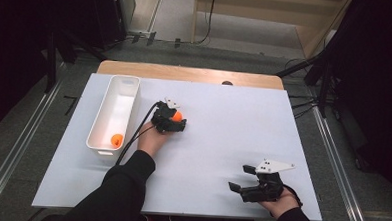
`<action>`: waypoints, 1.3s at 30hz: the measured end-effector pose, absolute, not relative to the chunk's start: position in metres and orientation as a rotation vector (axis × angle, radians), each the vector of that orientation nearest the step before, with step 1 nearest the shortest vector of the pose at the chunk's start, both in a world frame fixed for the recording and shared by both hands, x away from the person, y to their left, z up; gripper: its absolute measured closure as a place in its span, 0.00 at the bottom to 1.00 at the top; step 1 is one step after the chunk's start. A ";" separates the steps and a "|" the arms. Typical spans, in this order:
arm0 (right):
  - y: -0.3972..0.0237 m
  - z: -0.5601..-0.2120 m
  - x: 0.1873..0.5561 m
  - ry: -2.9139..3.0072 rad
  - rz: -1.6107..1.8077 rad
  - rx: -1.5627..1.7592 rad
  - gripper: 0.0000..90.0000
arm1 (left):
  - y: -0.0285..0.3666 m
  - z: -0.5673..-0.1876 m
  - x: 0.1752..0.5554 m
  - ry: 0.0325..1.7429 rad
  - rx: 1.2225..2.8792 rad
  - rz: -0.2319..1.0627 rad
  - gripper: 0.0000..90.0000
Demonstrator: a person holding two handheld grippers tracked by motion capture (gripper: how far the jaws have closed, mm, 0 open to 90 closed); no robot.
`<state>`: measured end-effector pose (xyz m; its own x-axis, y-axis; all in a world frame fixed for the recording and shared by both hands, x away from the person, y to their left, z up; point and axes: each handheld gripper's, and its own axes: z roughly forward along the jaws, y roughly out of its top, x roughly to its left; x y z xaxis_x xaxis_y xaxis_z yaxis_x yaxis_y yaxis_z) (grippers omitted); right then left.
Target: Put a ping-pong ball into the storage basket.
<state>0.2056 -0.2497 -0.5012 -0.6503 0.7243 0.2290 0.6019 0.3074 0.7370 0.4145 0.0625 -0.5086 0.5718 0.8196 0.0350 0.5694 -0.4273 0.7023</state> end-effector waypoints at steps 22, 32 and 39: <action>-0.251 -0.501 0.205 2.409 1.267 1.242 0.15 | 0.067 -0.492 0.411 1.121 2.120 0.419 0.57; -0.251 -0.501 0.206 2.406 1.273 1.233 0.15 | 0.065 -0.483 0.395 1.072 2.139 0.330 0.57; -0.251 -0.502 0.205 2.409 1.267 1.220 0.15 | 0.072 -0.471 0.386 1.047 2.114 0.312 0.57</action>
